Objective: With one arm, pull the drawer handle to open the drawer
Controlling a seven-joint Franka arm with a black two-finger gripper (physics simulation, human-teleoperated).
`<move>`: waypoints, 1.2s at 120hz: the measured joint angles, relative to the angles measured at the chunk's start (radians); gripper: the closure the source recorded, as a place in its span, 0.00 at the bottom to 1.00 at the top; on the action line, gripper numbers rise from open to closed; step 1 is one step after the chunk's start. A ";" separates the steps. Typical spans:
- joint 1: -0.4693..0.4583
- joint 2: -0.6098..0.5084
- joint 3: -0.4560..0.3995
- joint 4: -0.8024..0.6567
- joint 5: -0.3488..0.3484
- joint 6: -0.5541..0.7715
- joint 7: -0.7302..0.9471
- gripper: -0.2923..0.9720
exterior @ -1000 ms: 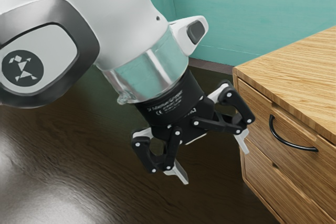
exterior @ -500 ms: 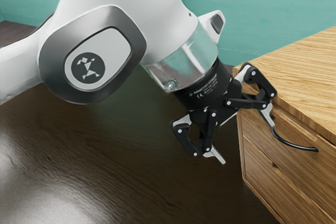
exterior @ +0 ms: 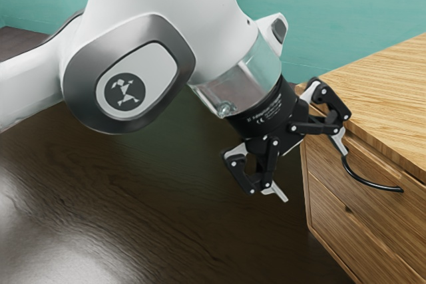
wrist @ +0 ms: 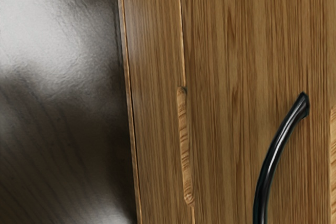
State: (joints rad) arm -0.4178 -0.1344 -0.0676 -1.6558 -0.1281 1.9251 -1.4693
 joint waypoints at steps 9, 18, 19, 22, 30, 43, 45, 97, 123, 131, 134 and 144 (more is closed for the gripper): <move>0.000 0.011 0.000 0.012 0.002 0.001 -0.001 0.23; 0.000 0.021 -0.001 0.020 0.008 0.001 -0.002 0.23; 0.000 0.022 -0.001 0.021 0.008 0.002 -0.002 0.23; 0.001 0.026 -0.001 0.022 0.009 0.002 -0.002 0.23; 0.006 0.035 -0.001 0.023 0.012 0.002 -0.003 0.23; 0.005 0.056 -0.001 0.035 0.013 0.002 -0.003 0.23; 0.004 0.058 -0.001 0.036 0.013 0.002 -0.003 0.23; -0.004 0.080 -0.003 0.052 0.015 0.007 0.002 0.40; -0.022 0.105 -0.003 0.050 0.014 0.026 0.004 0.42; -0.024 0.109 -0.004 0.042 0.012 0.031 0.006 0.42; -0.024 0.110 -0.003 0.040 0.011 0.033 0.007 0.42; -0.026 0.103 0.000 0.021 0.008 0.040 0.010 0.42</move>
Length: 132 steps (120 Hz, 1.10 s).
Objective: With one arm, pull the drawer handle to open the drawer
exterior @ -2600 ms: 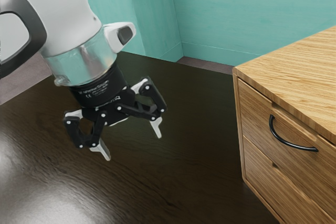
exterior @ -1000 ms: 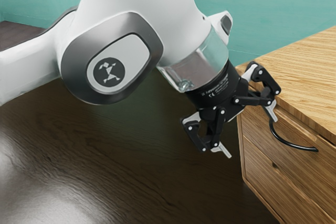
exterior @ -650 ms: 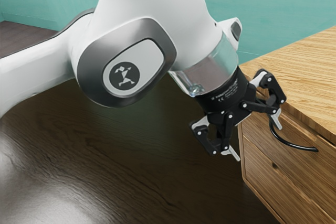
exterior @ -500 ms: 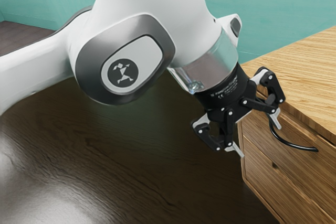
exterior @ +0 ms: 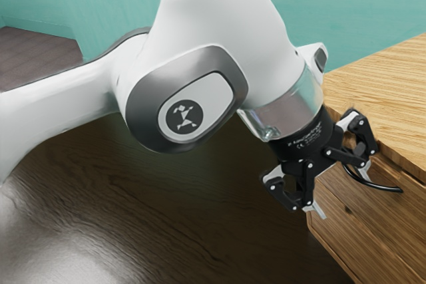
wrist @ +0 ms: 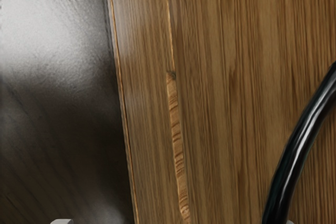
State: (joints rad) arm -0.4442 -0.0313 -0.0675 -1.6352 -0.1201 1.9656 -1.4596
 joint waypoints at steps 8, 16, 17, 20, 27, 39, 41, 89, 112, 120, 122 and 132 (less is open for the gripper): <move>-0.002 -0.024 0.004 -0.034 0.000 0.009 0.000 0.42; 0.002 -0.053 0.001 -0.064 0.000 0.016 0.001 0.42; 0.002 -0.057 0.001 -0.067 0.000 0.017 0.001 0.42; 0.004 -0.066 0.001 -0.076 0.000 0.019 0.001 0.42; 0.012 -0.096 -0.001 -0.102 0.000 0.023 0.001 0.42; 0.017 -0.150 -0.001 -0.160 0.000 0.028 0.001 0.42; 0.017 -0.156 -0.001 -0.167 0.000 0.029 0.001 0.42; 0.016 -0.257 0.001 -0.294 -0.006 0.054 -0.002 0.42; 0.018 -0.325 0.003 -0.362 -0.003 0.065 -0.003 0.43; 0.017 -0.349 0.003 -0.388 -0.004 0.068 -0.004 0.43; 0.017 -0.355 0.004 -0.395 -0.006 0.069 -0.004 0.43; 0.016 -0.393 0.004 -0.432 -0.018 0.074 -0.006 0.43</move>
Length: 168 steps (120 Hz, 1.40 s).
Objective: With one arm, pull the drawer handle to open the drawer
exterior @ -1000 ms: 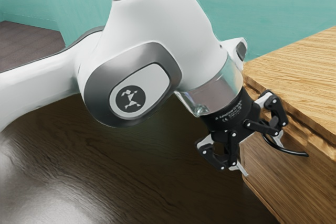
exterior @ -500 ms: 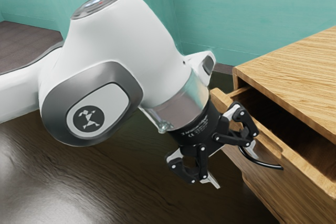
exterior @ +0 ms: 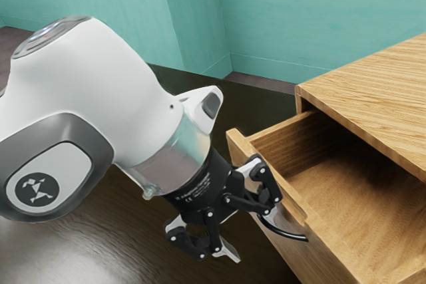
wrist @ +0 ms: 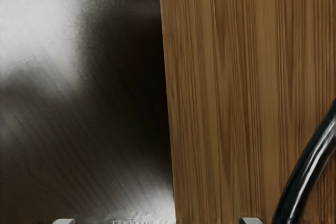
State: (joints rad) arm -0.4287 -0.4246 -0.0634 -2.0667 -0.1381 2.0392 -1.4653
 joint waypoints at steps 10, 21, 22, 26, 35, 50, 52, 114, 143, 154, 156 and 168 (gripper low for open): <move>-0.017 -0.037 0.002 -0.034 -0.007 0.003 -0.003 0.43; -0.027 -0.067 0.007 -0.058 -0.008 0.007 -0.007 0.43; -0.028 -0.069 0.007 -0.060 -0.007 0.007 -0.008 0.43; -0.031 -0.080 0.008 -0.070 -0.003 0.010 -0.009 0.43; -0.038 -0.117 0.009 -0.102 0.004 0.018 -0.011 0.43; -0.053 -0.180 0.011 -0.154 0.015 0.030 -0.014 0.42; -0.055 -0.186 0.011 -0.158 0.018 0.032 -0.015 0.42; -0.052 -0.268 0.028 -0.217 0.005 0.023 -0.021 0.40; -0.054 -0.302 0.048 -0.250 0.005 -0.004 -0.026 0.39; -0.052 -0.308 0.050 -0.257 0.006 -0.009 -0.028 0.39; -0.051 -0.310 0.050 -0.257 0.006 -0.010 -0.028 0.39; -0.050 -0.329 0.051 -0.272 0.006 -0.014 -0.031 0.39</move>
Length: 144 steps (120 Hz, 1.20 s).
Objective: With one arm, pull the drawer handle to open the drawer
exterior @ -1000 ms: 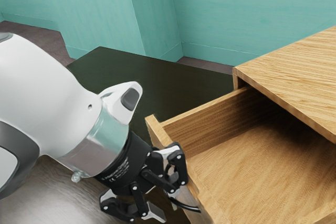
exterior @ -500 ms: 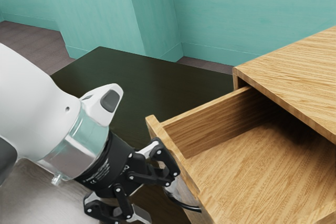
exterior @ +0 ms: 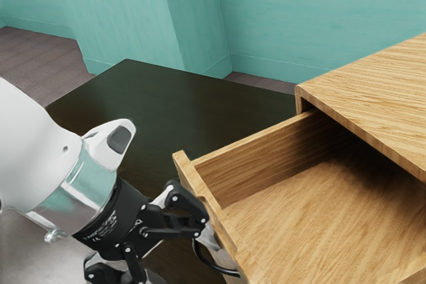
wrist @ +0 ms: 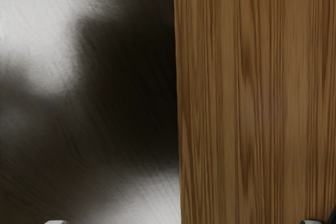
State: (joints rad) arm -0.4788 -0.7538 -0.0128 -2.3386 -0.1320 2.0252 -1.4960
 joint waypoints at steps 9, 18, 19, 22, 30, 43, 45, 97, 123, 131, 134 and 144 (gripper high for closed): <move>0.001 -0.021 0.000 -0.016 0.000 -0.002 -0.002 0.39; 0.000 -0.046 0.000 -0.037 0.000 -0.004 -0.005 0.39; 0.000 -0.049 0.000 -0.039 0.000 -0.004 -0.006 0.39; 0.000 -0.056 0.000 -0.045 0.001 -0.004 -0.007 0.39; 0.001 -0.076 0.000 -0.059 0.001 -0.007 -0.010 0.39; -0.001 -0.107 0.000 -0.078 -0.001 -0.012 -0.018 0.39; -0.001 -0.110 0.000 -0.080 -0.001 -0.013 -0.019 0.39; -0.004 -0.147 0.000 -0.094 -0.002 -0.046 -0.042 0.33; -0.005 -0.198 0.000 -0.095 0.003 -0.079 -0.049 0.27; -0.008 -0.215 0.000 -0.095 0.009 -0.089 -0.050 0.26; -0.009 -0.225 0.000 -0.094 0.015 -0.094 -0.051 0.26; -0.014 -0.254 -0.003 -0.091 0.029 -0.113 -0.055 0.25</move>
State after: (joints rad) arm -0.4929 -1.0082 -0.0156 -2.4291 -0.1026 1.9124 -1.5510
